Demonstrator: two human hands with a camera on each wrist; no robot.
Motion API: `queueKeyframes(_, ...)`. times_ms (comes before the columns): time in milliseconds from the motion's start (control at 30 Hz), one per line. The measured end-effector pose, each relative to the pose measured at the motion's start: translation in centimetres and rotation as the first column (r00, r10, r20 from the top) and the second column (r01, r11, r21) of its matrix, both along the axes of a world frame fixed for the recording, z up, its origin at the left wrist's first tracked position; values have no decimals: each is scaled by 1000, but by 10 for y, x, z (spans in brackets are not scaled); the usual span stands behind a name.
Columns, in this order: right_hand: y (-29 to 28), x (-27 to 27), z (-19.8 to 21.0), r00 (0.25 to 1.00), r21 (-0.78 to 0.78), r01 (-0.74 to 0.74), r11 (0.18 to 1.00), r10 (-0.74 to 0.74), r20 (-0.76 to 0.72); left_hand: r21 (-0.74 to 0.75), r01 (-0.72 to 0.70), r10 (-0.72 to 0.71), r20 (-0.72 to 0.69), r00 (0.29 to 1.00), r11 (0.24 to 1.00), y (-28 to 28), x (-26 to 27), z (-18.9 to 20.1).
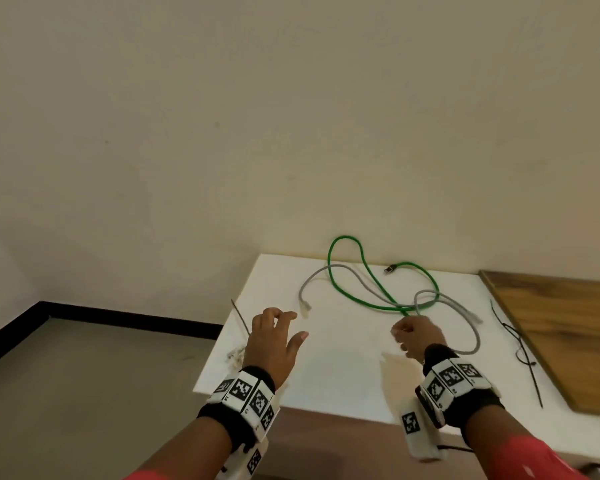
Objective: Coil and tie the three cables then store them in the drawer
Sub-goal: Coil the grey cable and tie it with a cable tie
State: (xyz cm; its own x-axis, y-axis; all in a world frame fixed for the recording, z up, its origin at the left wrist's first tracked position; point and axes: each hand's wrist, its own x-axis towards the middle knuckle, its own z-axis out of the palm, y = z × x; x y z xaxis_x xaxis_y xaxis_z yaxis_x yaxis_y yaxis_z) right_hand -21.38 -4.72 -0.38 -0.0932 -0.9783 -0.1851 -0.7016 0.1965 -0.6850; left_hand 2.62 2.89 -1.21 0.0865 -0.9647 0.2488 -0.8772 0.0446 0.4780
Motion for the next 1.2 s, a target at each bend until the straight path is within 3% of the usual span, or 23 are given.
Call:
queueKeyframes(67, -13, -19, 14, 954, -207, 57, 977, -115, -277, -7, 16, -16, -18, 1000, 1000, -8, -10, 2)
queueKeyframes(133, -24, -35, 19, 876, -350, 95, 932, -245, -415, -7, 26, -26, -34, 999, 1000, -15, -18, 1)
queueKeyframes(167, -29, -41, 20, 833, -336, 120, 934, -279, -478, -4, 29, -29, -44, 999, 1000, -18, -21, 0)
queueKeyframes(233, -44, -57, 18, 806, -149, 190, 970, -241, -541, 6, 35, -35, -51, 998, 999, -22, -27, -1)
queueKeyframes(300, -55, -69, 17, 884, 11, 219, 976, -193, -426, 19, 43, -42, -62, 997, 999, -24, -31, -2)
queueKeyframes(433, -56, -77, 37, 967, -124, 241, 963, -249, -58, 38, 66, -62, -90, 994, 997, -20, -36, -1)
queueKeyframes(600, -16, -68, 96, 963, -321, 198, 926, -124, 238, 7, 95, -93, -139, 986, 995, -8, -40, 10)
queueKeyframes(733, 42, -53, 131, 864, -367, 210, 906, 3, 503, -98, 138, -155, -199, 968, 986, 4, -51, 31)
queueKeyframes(967, 132, -49, 132, 797, -440, 130, 889, 170, 579, -280, 165, -236, -243, 941, 946, 30, -84, 79)
queueKeyframes(1100, 169, -45, 120, 779, -472, 40, 880, 268, 566, -88, 214, -230, -277, 933, 973, 32, -103, 96)
queueKeyframes(1167, 185, -41, 118, 775, -483, -45, 874, 336, 535, 50, 242, -199, -424, 883, 969, 32, -110, 101)
queueKeyframes(1200, 192, -39, 118, 776, -479, -93, 873, 365, 514, 85, 257, -169, -551, 817, 963, 31, -112, 102)
